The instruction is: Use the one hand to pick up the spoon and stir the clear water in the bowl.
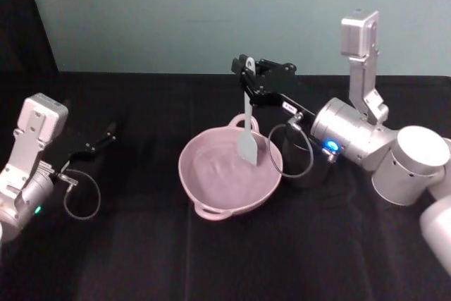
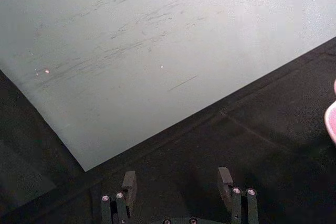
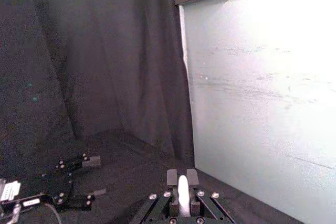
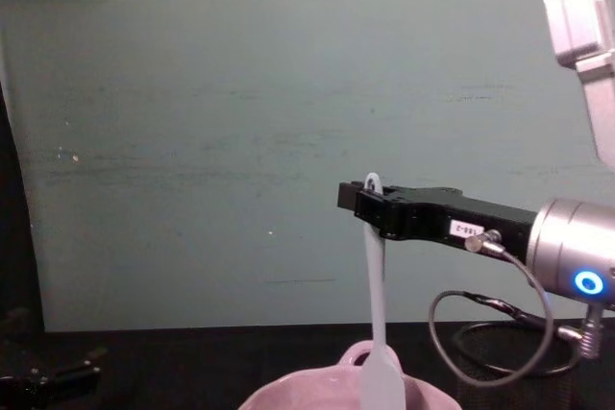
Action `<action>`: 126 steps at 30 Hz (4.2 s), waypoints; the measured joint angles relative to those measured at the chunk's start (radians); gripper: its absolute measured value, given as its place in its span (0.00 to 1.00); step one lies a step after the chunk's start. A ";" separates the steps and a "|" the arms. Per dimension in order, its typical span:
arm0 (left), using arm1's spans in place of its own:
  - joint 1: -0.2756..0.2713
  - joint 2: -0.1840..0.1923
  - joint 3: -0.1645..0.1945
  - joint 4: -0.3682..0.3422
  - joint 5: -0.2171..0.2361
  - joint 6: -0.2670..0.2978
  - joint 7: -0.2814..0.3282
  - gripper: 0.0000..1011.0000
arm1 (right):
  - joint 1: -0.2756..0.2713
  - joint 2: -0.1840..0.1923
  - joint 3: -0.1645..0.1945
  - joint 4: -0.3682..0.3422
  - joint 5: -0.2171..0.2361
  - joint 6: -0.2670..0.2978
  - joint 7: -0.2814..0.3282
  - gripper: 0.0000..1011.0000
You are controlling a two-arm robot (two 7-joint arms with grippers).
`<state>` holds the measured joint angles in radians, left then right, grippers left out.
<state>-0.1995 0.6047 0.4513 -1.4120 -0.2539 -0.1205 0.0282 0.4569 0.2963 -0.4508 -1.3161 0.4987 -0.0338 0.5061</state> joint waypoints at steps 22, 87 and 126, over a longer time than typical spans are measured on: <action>0.000 0.000 0.000 0.000 0.000 0.000 0.000 1.00 | -0.063 -0.012 -0.050 -0.084 -0.004 -0.002 0.009 0.11; 0.000 0.000 0.000 0.000 0.000 0.000 0.000 1.00 | -0.024 -0.055 -0.064 -0.018 -0.003 0.000 0.021 0.11; 0.000 0.000 0.000 0.000 0.000 0.000 0.000 1.00 | -0.039 0.007 0.003 -0.050 -0.011 0.013 -0.016 0.11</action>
<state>-0.1996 0.6047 0.4514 -1.4120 -0.2539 -0.1205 0.0283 0.4181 0.3030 -0.4481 -1.3659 0.4879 -0.0206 0.4905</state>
